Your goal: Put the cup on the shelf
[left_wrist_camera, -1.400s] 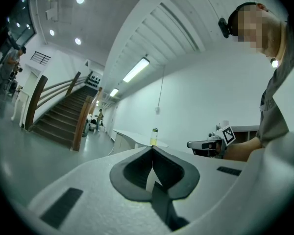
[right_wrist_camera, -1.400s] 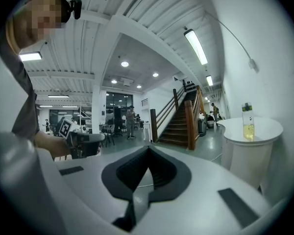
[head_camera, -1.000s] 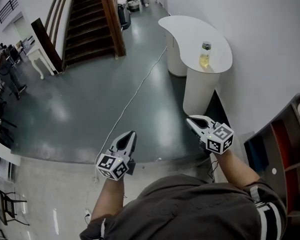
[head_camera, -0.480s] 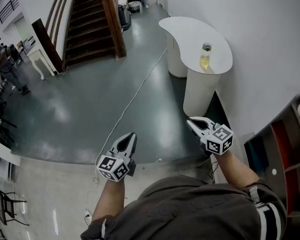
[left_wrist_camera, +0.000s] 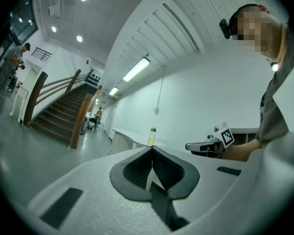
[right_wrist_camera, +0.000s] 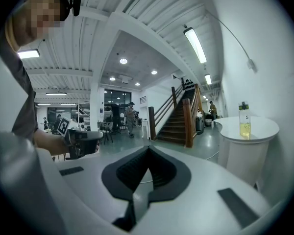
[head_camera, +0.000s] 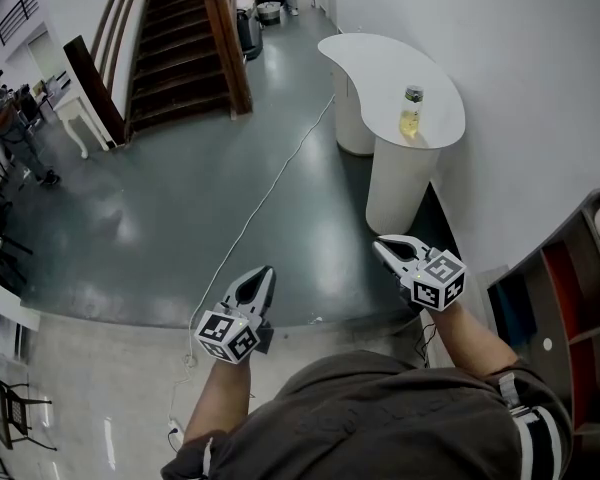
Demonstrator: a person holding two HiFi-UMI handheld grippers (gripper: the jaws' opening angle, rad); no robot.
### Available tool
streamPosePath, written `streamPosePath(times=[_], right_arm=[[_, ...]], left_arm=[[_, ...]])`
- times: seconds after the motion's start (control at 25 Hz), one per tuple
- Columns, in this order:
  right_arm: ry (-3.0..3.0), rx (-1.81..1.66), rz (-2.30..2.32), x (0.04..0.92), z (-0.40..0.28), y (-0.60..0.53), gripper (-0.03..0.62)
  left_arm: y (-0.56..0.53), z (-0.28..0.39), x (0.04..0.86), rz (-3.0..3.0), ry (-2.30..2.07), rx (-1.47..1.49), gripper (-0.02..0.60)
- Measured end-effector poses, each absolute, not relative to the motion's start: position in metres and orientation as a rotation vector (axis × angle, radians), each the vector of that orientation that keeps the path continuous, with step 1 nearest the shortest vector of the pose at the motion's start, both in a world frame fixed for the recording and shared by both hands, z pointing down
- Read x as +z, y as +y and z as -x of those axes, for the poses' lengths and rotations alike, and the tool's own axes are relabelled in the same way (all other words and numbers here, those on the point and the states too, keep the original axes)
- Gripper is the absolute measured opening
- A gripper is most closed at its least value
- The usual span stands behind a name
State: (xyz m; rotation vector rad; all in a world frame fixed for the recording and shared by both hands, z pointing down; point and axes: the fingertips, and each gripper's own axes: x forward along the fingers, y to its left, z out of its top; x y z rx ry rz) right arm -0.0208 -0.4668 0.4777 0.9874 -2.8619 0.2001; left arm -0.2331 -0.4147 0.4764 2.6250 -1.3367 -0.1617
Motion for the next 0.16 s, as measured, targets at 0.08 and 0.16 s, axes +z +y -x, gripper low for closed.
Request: streamPosePath(times=[0.08, 0.16], right_arm=[[-2.861, 0.2, -0.984, 0.4789, 0.0209, -0.4664, -0.011], [-2.86, 0.2, -0.982, 0.4796, 0.0217, -0.466, -0.01]], left_arm=[[-0.4146, 0.2321, 0.4769, -2.626, -1.334, -0.161, 0.005], [-0.4143, 0.2315, 0.4774, -2.626, -1.329, -0.161, 0.005]])
